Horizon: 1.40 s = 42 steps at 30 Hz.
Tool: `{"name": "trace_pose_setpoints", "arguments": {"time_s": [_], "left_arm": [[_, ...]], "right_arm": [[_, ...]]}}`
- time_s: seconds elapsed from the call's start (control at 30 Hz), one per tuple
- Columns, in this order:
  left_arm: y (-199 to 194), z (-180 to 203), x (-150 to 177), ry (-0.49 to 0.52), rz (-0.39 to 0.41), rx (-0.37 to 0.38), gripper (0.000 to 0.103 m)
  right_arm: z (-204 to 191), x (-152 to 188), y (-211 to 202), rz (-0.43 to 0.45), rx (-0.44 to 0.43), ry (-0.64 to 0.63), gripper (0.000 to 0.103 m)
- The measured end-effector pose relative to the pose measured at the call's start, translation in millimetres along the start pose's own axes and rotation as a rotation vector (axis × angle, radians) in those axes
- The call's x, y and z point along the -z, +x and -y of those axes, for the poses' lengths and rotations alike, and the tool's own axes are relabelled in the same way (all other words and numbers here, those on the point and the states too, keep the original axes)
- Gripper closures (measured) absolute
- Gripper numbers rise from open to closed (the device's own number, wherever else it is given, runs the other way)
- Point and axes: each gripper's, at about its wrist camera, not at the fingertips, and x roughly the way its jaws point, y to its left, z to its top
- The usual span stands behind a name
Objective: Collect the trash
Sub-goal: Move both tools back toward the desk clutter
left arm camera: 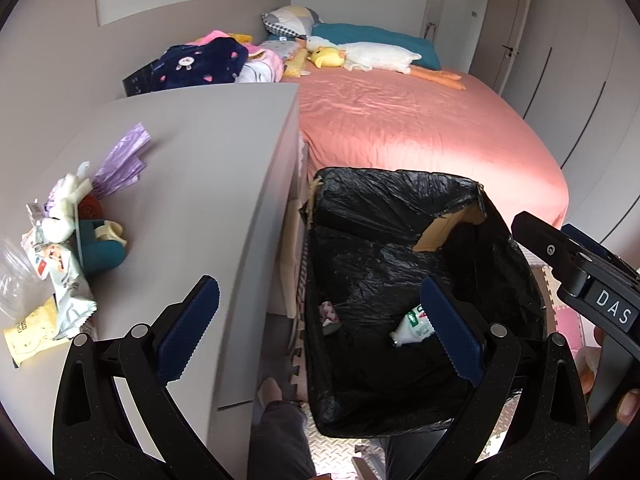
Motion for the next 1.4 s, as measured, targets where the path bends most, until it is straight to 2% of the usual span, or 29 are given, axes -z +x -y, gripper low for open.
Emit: {"name": "trace_pose_setpoints", "arguments": {"time_s": [0.47, 0.97, 1.4], "left_arm": [[-32, -65, 14, -0.072, 0.052, -0.099, 0.006], [-57, -155, 19, -0.249, 0.08, -0.26, 0.006], [-58, -223, 12, -0.36, 0.067, -0.372, 0.006]], "right_arm": [[-71, 13, 2, -0.014, -0.106, -0.096, 0.014], [-149, 23, 17, -0.049, -0.269, -0.194, 0.014], [-203, 17, 43, -0.108, -0.397, -0.252, 0.014]]}}
